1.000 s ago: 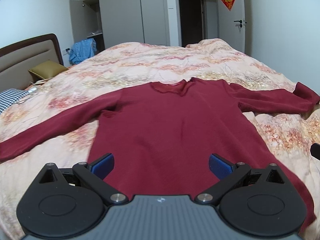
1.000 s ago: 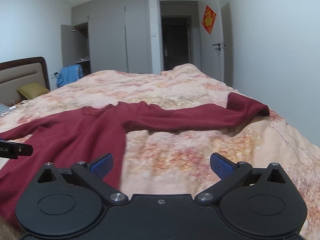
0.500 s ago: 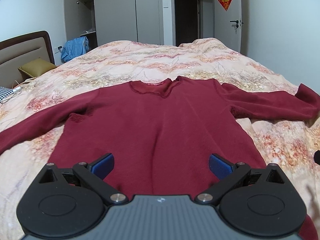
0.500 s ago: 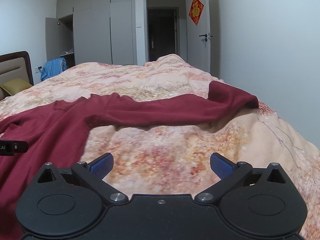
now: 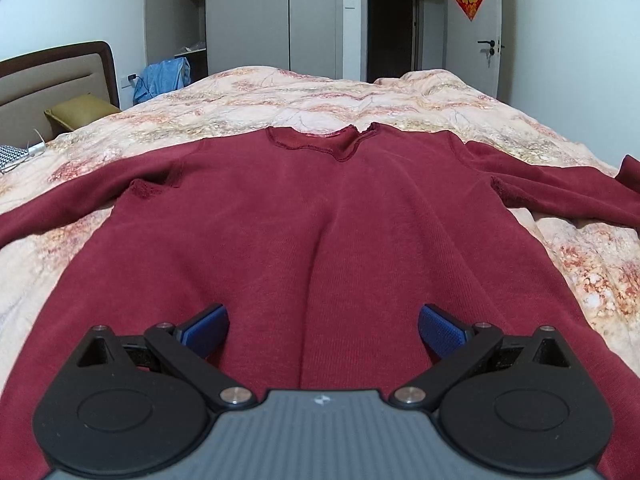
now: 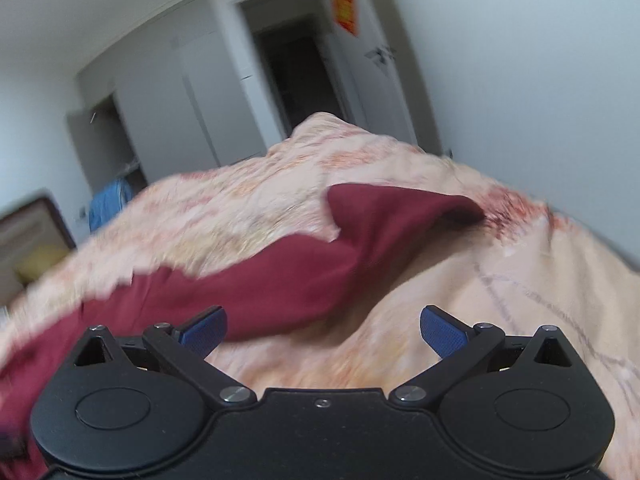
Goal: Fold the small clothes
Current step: 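Move the right tool to a sweater sleeve cuff and close on it, then lift the held sleeve with the right tool, lay it across the body, open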
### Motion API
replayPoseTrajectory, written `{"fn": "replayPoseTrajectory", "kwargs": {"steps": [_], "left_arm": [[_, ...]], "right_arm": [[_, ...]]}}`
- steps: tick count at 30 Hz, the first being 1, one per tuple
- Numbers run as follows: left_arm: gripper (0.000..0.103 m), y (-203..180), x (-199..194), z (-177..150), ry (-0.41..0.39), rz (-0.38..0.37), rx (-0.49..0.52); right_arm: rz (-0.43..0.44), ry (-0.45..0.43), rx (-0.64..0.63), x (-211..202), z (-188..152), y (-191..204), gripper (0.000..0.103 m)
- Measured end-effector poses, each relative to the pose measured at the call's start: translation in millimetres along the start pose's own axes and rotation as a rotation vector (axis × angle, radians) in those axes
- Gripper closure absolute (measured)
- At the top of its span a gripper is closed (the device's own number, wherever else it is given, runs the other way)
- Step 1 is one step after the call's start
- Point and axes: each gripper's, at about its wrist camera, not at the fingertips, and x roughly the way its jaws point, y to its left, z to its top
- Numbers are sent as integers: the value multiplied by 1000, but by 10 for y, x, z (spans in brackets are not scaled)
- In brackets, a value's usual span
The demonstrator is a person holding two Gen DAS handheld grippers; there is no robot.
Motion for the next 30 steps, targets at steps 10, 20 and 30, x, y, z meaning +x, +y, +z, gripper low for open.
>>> {"fn": "replayPoseTrajectory", "kwargs": {"steps": [10, 20, 30], "left_arm": [[0, -15, 17, -55, -11, 3, 5], [0, -10, 16, -85, -21, -1, -1], [0, 2, 19, -88, -21, -7, -9]], "right_arm": [[47, -35, 475, 630, 532, -779, 1], [-157, -13, 534, 890, 627, -859, 78], [-184, -235, 322, 403, 996, -804, 98]]}}
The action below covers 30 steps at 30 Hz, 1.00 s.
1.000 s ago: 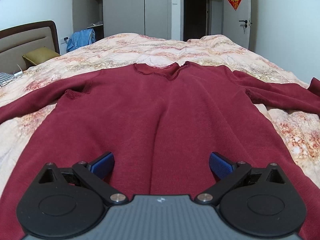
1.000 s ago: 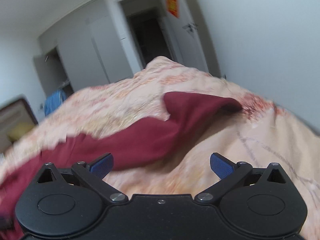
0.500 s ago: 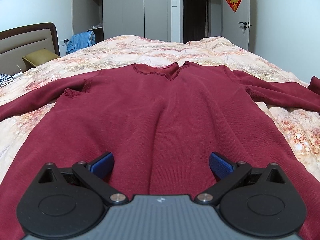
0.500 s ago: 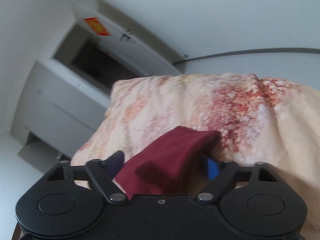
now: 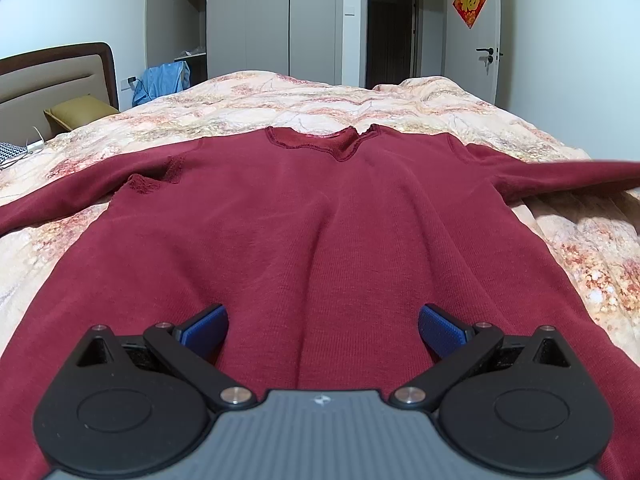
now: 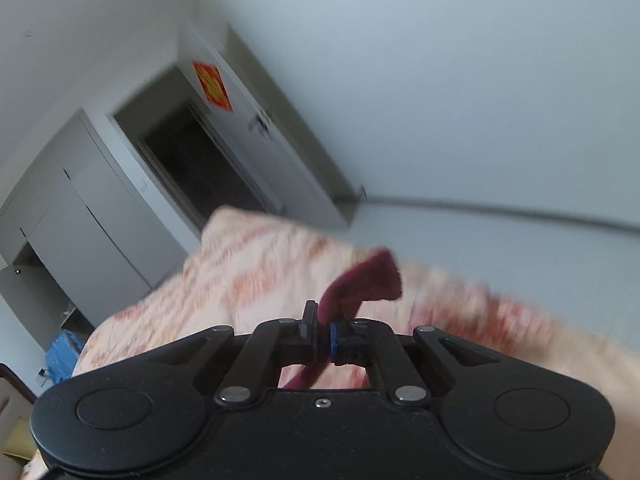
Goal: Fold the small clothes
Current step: 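Lift the held sleeve with the right tool, lay it across the body, open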
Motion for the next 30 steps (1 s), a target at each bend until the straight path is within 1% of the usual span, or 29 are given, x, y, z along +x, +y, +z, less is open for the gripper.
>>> {"fn": "replayPoseTrajectory", "kwargs": {"steps": [2, 6, 9, 11, 13, 15, 17, 19, 21, 23, 26, 28, 30], "left_arm": [[0, 1, 0, 1, 0, 0, 0], [0, 4, 3, 2, 1, -2, -1], [0, 6, 5, 4, 1, -2, -2], [0, 14, 4, 4, 0, -5, -5], [0, 28, -4, 13, -2, -13, -12], [0, 54, -21, 65, 19, -30, -8], [0, 120, -71, 151, 41, -65, -22], [0, 217, -153, 224, 39, -97, -57], [0, 303, -247, 302, 36, -96, -64], [0, 381, -332, 384, 34, -69, -47], [0, 537, -438, 515, 36, -9, -28], [0, 697, -497, 590, 22, 14, -44], [0, 886, -544, 660, 12, 33, -81]], "right_arm": [[-17, -13, -19, -30, 4, -60, 98], [-81, 53, 6, 16, -171, -276, 98], [-121, 74, 19, 35, -278, -380, 98], [-127, 72, 8, 26, -276, -339, 98], [-121, 55, -35, -7, -238, -178, 98], [-99, 30, -111, -85, -177, 51, 98], [-64, 0, -198, -154, -133, 362, 98], [-13, -20, -271, -222, -105, 715, 98], [47, -25, -351, -278, -153, 1107, 98], [111, -23, -436, -334, -278, 1520, 98], [213, -16, -586, -423, -578, 2175, 98], [286, -10, -687, -494, -861, 2589, 98], [362, 0, -772, -570, -1159, 2999, 98]]}}
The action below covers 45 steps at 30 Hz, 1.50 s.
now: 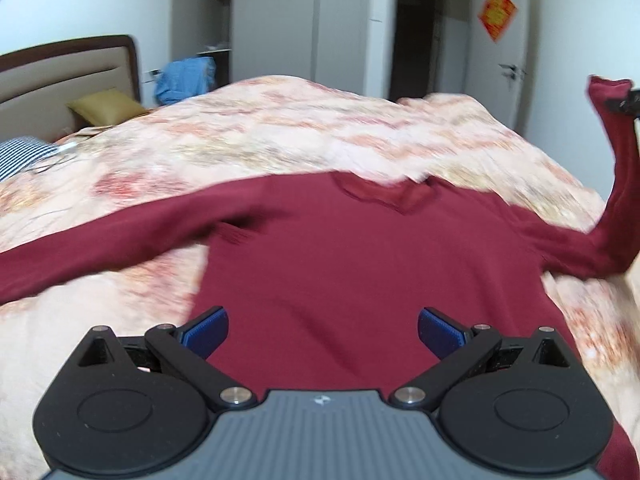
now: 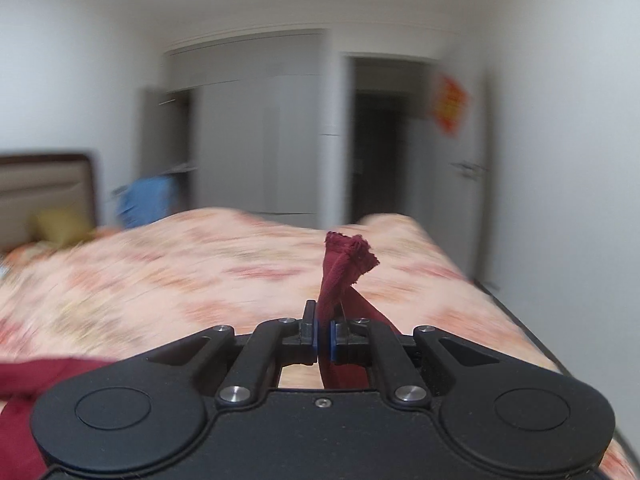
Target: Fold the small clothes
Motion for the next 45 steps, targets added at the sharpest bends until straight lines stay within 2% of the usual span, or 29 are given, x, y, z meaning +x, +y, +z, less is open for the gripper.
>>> {"fn": "replayPoseTrajectory", "kwargs": {"steps": [5, 8, 10, 12, 15, 17, 18, 19, 20, 21, 22, 24, 25, 27, 30, 33, 35, 37, 40, 43, 45], "left_arm": [[0, 469, -31, 132, -36, 78, -74], [0, 717, -24, 144, -44, 123, -104], [0, 859, -15, 123, -42, 150, -118], [0, 987, 1, 94, -34, 176, -128], [0, 1122, 24, 51, -37, 186, -148], [0, 1183, 29, 29, -43, 177, -170], [0, 1193, 31, 21, -47, 172, -179], [0, 1199, 36, 19, -52, 168, -184], [0, 1196, 31, 12, -57, 163, -186], [0, 1192, 27, 14, -65, 158, -185], [0, 1175, 45, 26, -72, 153, -184], [0, 1129, 106, 57, -82, 144, -181], [0, 1092, 136, 75, -87, 134, -177], [0, 984, 232, 106, -97, 109, -159], [0, 755, 444, 169, -105, 54, -127], [0, 491, 729, 236, -99, -3, -102], [0, 326, 936, 268, -91, -21, -88], [0, 224, 1111, 292, -84, -21, -68], [0, 169, 1295, 282, -81, -1, -52], [0, 202, 1441, 198, -35, 30, -63], [0, 256, 1497, 115, -15, 34, -82]], "right_arm": [[171, 20, -220, 212, -100, 1253, 98], [234, 47, -379, 283, -323, 1981, 98], [281, 97, -458, 309, -507, 2354, 98], [317, 154, -529, 335, -709, 2647, 98], [331, 195, -665, 346, -1027, 2948, 97], [364, 221, -712, 317, -1204, 3059, 93], [394, 234, -716, 286, -1242, 3092, 85], [421, 251, -712, 263, -1264, 3079, 67], [443, 259, -702, 217, -1274, 3066, 55], [465, 252, -691, 147, -1261, 3025, 37], [479, 236, -684, 75, -1252, 2973, 29], [477, 199, -664, -122, -1198, 2787, 21], [473, 184, -647, -216, -1173, 2657, 13], [445, 160, -609, -360, -1139, 2374, 7], [361, 136, -553, -535, -1142, 1871, 4], [206, 132, -506, -601, -1211, 1364, 4], [106, 159, -463, -596, -1267, 1034, 5], [29, 198, -412, -549, -1330, 742, 13], [-39, 254, -360, -407, -1457, 454, 27], [-36, 278, -370, -256, -1615, 383, 46], [-38, 283, -402, -133, -1705, 427, 52]]}}
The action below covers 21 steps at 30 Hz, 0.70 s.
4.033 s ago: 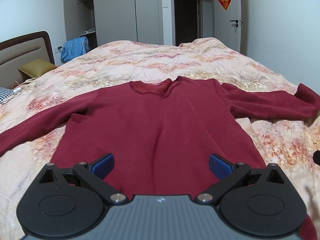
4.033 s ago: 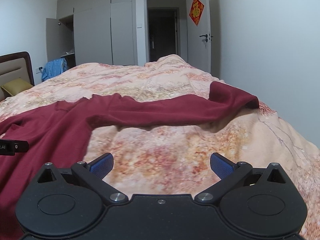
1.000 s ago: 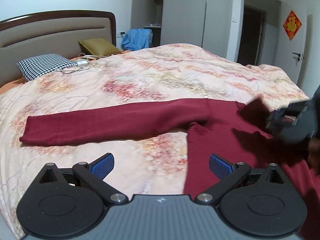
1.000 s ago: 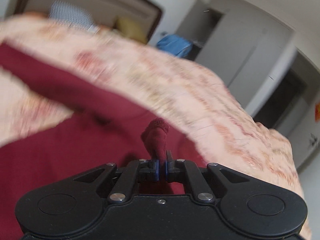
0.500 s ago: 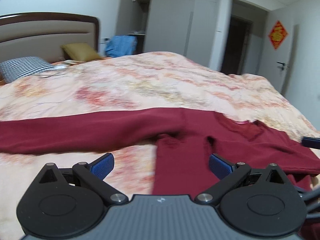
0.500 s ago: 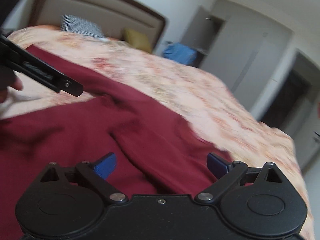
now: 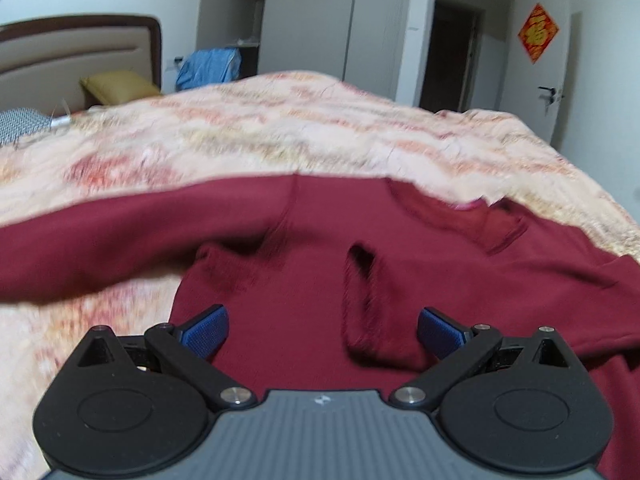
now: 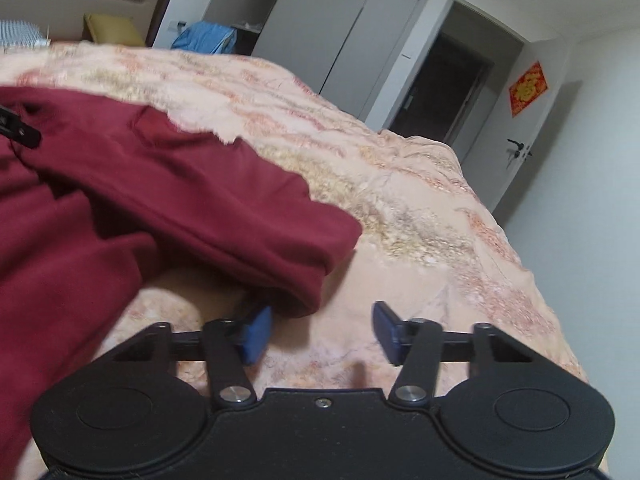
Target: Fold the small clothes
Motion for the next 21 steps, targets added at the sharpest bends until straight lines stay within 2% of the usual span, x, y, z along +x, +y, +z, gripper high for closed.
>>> {"fn": "replayPoseTrajectory", "kwargs": {"steps": [2, 3, 4, 5, 8, 10, 12, 18, 21], "left_arm": [[0, 32, 26, -45, 3, -8, -6], [0, 33, 29, -53, 4, -7, -5], [0, 27, 36, -55, 7, -4, -1], [0, 20, 35, -60, 9, 2, 4], [0, 13, 27, -72, 6, 5, 9], [0, 26, 33, -72, 7, 0, 3], [0, 28, 41, -73, 7, -1, 2], [0, 17, 52, -63, 7, 3, 8], [0, 22, 53, -62, 7, 3, 7]], "right_arm": [[-2, -6, -13, 104, -15, 44, 67], [4, -7, 0, 129, -11, 54, 84], [21, -7, 29, 141, 4, 42, 93], [31, -6, 66, 136, 29, 24, 97], [27, -12, 194, 6, 38, -73, 99], [69, 24, 352, -50, -45, -194, 99], [99, 61, 437, -44, -145, -223, 99], [89, 67, 483, -8, -192, -173, 99], [99, 63, 481, -31, -192, -164, 95]]}}
